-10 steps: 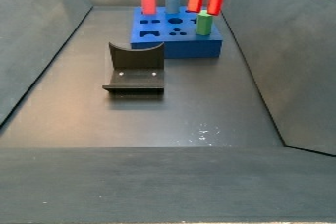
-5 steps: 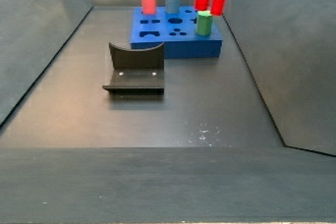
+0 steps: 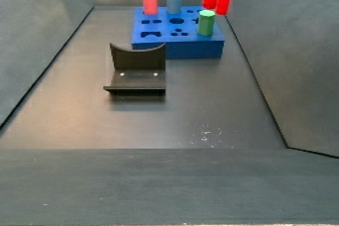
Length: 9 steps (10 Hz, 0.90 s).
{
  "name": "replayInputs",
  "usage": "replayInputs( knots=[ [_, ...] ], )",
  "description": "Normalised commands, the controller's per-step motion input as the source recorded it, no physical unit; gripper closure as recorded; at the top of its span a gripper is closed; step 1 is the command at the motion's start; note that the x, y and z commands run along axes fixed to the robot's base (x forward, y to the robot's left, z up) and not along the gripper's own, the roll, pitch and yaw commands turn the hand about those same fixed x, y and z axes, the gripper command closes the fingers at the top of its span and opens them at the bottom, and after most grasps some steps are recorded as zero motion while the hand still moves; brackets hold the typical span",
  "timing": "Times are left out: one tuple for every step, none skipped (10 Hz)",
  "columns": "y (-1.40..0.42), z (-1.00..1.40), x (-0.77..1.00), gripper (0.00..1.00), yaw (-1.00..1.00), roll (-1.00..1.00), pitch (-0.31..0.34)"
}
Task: Pick up the square-circle object. Move up. Place the square-circle object on the fixture. Regrasp the square-circle object. Rotate the square-circle object. Move to above the board. Insert the square-circle object.
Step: Rotate the square-circle object.
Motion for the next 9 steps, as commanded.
replayInputs(
  knots=[
    [0.02,0.03,-0.08,1.00,-1.00,-0.02,0.014],
    [0.02,0.01,-0.05,1.00,-1.00,-0.02,0.016],
    [0.02,0.02,-0.04,1.00,-1.00,-0.03,0.016],
    [0.02,0.02,-0.03,1.00,-1.00,-0.03,0.017],
    [0.02,0.02,-0.03,1.00,-1.00,-0.03,0.018],
    [0.02,0.02,-0.03,1.00,-1.00,-0.03,0.019],
    [0.02,0.02,-0.03,1.00,-1.00,-0.03,0.020],
    [0.02,0.02,-0.03,1.00,-1.00,-0.04,0.021],
    [0.02,0.02,-0.03,1.00,-1.00,-0.04,0.023]
  ],
)
